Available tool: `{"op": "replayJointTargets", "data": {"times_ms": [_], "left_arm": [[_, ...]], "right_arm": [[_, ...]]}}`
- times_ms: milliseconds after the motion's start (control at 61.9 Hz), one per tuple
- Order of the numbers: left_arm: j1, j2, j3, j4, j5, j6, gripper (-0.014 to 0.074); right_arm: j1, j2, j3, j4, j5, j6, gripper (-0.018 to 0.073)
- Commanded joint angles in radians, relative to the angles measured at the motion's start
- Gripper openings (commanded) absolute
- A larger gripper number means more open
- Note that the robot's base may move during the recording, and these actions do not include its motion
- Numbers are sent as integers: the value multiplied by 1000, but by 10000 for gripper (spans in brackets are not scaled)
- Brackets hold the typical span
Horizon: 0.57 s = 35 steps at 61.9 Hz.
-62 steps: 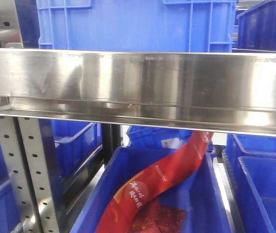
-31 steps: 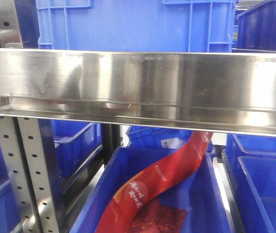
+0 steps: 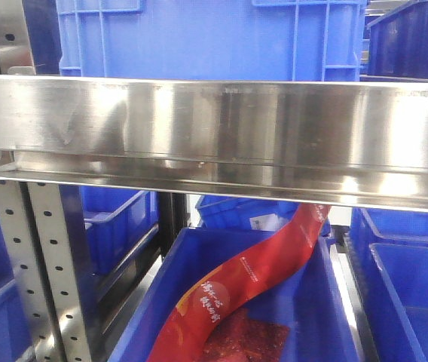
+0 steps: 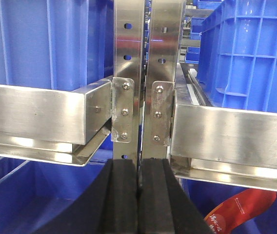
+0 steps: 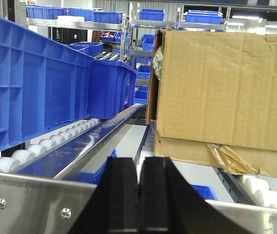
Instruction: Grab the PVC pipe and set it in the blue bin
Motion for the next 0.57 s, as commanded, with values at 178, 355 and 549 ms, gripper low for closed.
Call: {"op": "replayJointTargets", "data": {"times_ms": [178, 355, 549], "left_arm": [[1, -5, 2, 2, -11, 0, -111], [1, -5, 2, 2, -11, 0, -111], [1, -5, 2, 2, -11, 0, -111]], "right_arm": [[-5, -3, 2, -6, -24, -2, -162], [-5, -3, 2, -6, -24, -2, -162], [-5, -3, 2, -6, -24, -2, -162]]}}
